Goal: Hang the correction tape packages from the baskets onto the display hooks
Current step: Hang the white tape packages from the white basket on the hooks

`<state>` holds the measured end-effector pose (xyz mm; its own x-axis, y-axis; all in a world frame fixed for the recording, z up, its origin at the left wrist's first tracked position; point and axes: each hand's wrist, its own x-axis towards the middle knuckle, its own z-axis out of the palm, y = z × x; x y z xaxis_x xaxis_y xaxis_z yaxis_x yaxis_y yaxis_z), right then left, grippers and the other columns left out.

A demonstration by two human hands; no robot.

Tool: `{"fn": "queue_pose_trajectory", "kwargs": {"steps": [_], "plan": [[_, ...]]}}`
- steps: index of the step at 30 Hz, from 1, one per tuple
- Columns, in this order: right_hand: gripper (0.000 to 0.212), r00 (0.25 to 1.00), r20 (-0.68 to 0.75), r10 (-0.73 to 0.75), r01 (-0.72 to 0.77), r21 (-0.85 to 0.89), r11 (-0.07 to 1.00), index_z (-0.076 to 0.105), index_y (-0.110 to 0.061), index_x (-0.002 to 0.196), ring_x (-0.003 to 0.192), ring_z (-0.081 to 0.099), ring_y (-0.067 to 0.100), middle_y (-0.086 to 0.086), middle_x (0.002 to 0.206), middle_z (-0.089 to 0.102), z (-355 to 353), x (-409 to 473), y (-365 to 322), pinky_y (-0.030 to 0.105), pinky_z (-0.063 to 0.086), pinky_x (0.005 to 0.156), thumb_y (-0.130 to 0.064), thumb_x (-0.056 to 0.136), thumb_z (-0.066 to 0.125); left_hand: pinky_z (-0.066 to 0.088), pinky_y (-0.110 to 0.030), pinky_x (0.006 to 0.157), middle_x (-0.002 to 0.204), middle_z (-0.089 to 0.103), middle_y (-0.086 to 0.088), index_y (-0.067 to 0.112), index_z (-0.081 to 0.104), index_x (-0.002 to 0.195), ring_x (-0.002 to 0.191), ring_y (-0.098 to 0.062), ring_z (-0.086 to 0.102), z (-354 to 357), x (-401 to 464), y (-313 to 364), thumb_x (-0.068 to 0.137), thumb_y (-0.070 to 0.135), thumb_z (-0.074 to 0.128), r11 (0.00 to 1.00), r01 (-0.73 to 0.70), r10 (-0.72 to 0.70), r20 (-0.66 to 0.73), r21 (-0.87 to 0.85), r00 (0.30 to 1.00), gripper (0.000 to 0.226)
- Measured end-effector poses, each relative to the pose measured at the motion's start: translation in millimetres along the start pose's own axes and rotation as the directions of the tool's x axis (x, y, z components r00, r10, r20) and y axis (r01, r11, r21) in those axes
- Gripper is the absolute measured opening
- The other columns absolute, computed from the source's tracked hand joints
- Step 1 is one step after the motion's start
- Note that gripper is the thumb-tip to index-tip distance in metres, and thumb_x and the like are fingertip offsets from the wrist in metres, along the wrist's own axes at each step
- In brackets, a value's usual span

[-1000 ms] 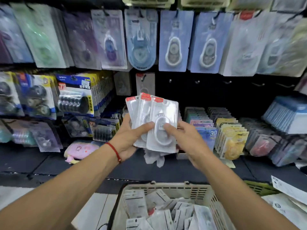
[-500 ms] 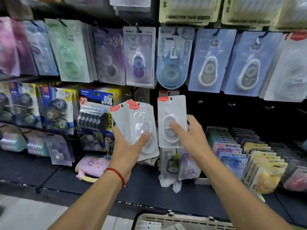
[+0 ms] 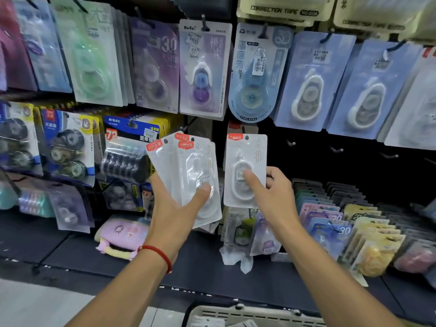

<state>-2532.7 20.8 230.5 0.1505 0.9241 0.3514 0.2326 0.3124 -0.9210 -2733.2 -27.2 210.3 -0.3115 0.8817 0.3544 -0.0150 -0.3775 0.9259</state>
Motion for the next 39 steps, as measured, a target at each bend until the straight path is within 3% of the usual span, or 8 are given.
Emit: {"fn": "queue_pose_trajectory", "kwargs": {"steps": [8, 12, 17, 23, 26, 29, 34, 39], "plan": [[0.025, 0.993, -0.089, -0.072, 0.067, -0.06, 0.996, 0.065, -0.035, 0.104, 0.08, 0.073, 0.0, -0.019, 0.093, 0.077, 11, 13, 12, 0.014, 0.053, 0.062, -0.056, 0.092, 0.074, 0.046, -0.025, 0.101, 0.14, 0.053, 0.03, 0.045, 0.029, 0.149, 0.124, 0.012, 0.055, 1, -2, -11, 0.075, 0.052, 0.087, 0.998, -0.028, 0.029, -0.029, 0.056, 0.999, 0.094], [0.016, 0.998, -0.047, -0.03, 0.026, -0.086, 0.996, 0.06, -0.033, 0.116, 0.089, 0.068, -0.005, -0.019, 0.099, 0.073, 23, 29, 43, 0.01, 0.049, 0.066, -0.039, 0.102, 0.064, 0.043, -0.012, 0.091, 0.128, 0.05, 0.046, 0.052, 0.032, 0.138, 0.115, 0.025, 0.05, 5, -8, -18, 0.083, 0.043, 0.088, 0.994, -0.035, 0.039, -0.04, 0.103, 0.998, 0.079], [0.032, 0.995, -0.093, 0.027, -0.039, -0.126, 0.991, 0.058, -0.015, 0.135, 0.11, 0.067, 0.018, -0.005, 0.115, 0.069, 45, 87, 57, 0.026, 0.047, 0.083, -0.03, 0.107, 0.059, 0.034, 0.011, 0.077, 0.111, 0.045, 0.064, 0.068, 0.03, 0.118, 0.105, 0.036, 0.047, 22, -19, -21, 0.088, 0.027, 0.085, 0.991, -0.036, 0.038, -0.012, 0.127, 0.999, 0.075], [0.063, 0.949, -0.107, 0.298, -0.313, -0.197, 0.929, 0.058, -0.004, 0.142, 0.127, 0.062, 0.037, 0.016, 0.136, 0.066, 53, 146, 71, 0.03, 0.045, 0.091, -0.051, 0.101, 0.062, 0.04, 0.007, 0.074, 0.115, 0.053, 0.053, 0.065, 0.032, 0.119, 0.106, 0.027, 0.055, 29, -18, -25, 0.084, 0.036, 0.087, 0.995, 0.016, -0.018, 0.021, 0.095, 1.0, 0.071], [0.078, 0.914, -0.016, 0.405, -0.395, -0.267, 0.879, 0.045, -0.001, 0.15, 0.13, 0.059, 0.039, 0.02, 0.143, 0.06, 45, 144, 74, 0.045, 0.052, 0.107, -0.055, 0.098, 0.065, 0.047, 0.002, 0.076, 0.115, 0.056, 0.046, 0.062, 0.035, 0.119, 0.107, 0.021, 0.059, 31, -15, -25, 0.072, 0.046, 0.09, 0.998, 0.047, -0.049, 0.032, 0.04, 0.998, 0.074], [0.056, 0.944, 0.025, 0.328, -0.297, -0.367, 0.882, 0.056, -0.007, 0.14, 0.115, 0.069, 0.035, 0.016, 0.126, 0.07, 26, 111, 67, 0.049, 0.058, 0.098, -0.05, 0.103, 0.058, 0.055, -0.007, 0.077, 0.118, 0.061, 0.037, 0.053, 0.039, 0.124, 0.108, 0.013, 0.064, 31, -14, -30, 0.061, 0.046, 0.094, 0.997, 0.07, -0.069, 0.045, -0.02, 0.997, 0.084], [0.037, 0.946, 0.278, 0.166, -0.171, -0.008, 0.985, 0.073, -0.02, 0.116, 0.09, 0.072, 0.016, 0.006, 0.108, 0.077, -9, 10, 35, 0.033, 0.063, 0.077, -0.048, 0.105, 0.05, 0.062, -0.031, 0.088, 0.122, 0.068, 0.025, 0.049, 0.044, 0.127, 0.113, 0.0, 0.07, 33, -14, -35, 0.056, 0.04, 0.101, 0.991, 0.102, -0.095, 0.08, -0.091, 0.992, 0.091], [0.049, 0.925, 0.368, 0.095, -0.091, -0.028, 0.995, 0.06, -0.043, 0.129, 0.097, 0.078, 0.019, -0.01, 0.112, 0.077, -26, -54, 20, 0.055, 0.064, 0.083, -0.07, 0.088, 0.064, 0.06, -0.04, 0.097, 0.126, 0.071, 0.016, 0.044, 0.046, 0.132, 0.118, -0.01, 0.071, 44, -19, -29, 0.056, 0.053, 0.101, 0.967, 0.17, -0.14, 0.157, -0.192, 0.978, 0.095]]}}
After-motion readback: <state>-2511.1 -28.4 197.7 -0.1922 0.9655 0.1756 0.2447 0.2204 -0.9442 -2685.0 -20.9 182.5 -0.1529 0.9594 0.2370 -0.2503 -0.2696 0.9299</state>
